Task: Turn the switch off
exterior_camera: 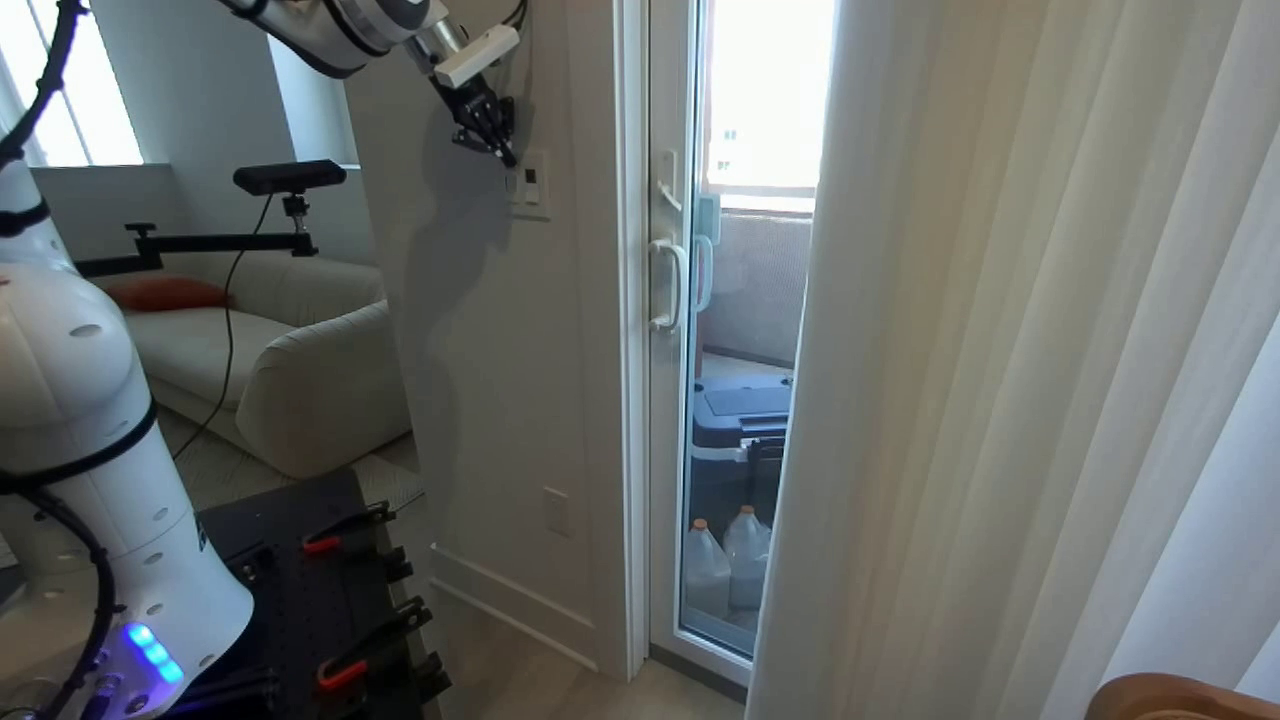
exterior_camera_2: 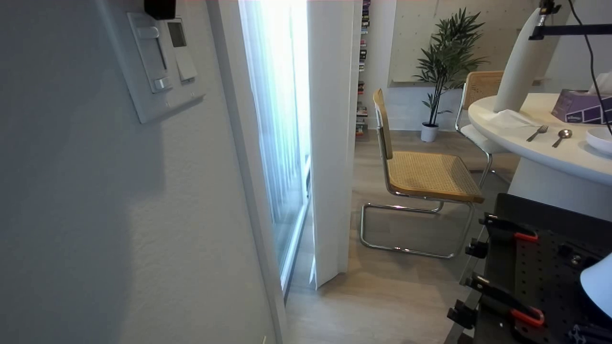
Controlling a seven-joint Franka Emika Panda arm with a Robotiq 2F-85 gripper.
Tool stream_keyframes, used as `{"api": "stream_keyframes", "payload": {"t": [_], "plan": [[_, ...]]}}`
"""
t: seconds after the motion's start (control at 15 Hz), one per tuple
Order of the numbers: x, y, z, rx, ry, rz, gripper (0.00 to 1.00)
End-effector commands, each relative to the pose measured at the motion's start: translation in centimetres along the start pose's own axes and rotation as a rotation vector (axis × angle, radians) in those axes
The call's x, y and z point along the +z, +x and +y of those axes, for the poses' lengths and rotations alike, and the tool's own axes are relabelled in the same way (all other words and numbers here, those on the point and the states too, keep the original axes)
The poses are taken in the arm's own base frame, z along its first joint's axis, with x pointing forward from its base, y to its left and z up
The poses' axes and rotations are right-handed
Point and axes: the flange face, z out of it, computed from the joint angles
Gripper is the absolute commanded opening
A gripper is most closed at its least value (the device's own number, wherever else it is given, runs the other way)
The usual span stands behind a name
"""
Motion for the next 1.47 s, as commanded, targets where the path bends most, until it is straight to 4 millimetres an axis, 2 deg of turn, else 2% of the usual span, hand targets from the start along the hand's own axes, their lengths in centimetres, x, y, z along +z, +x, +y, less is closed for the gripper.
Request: {"api": "stream_keyframes", "payload": {"t": [0.0, 0.6, 1.4], "plan": [[0.6, -0.6, 0.1, -0.014, 0.033, 0.002, 0.00], [1.9, -0.1, -0.4, -0.019, 0.084, -0.004, 0.00], [-0.6, 0.0, -0.5, -0.033, 0.059, -0.010, 0.00]]}}
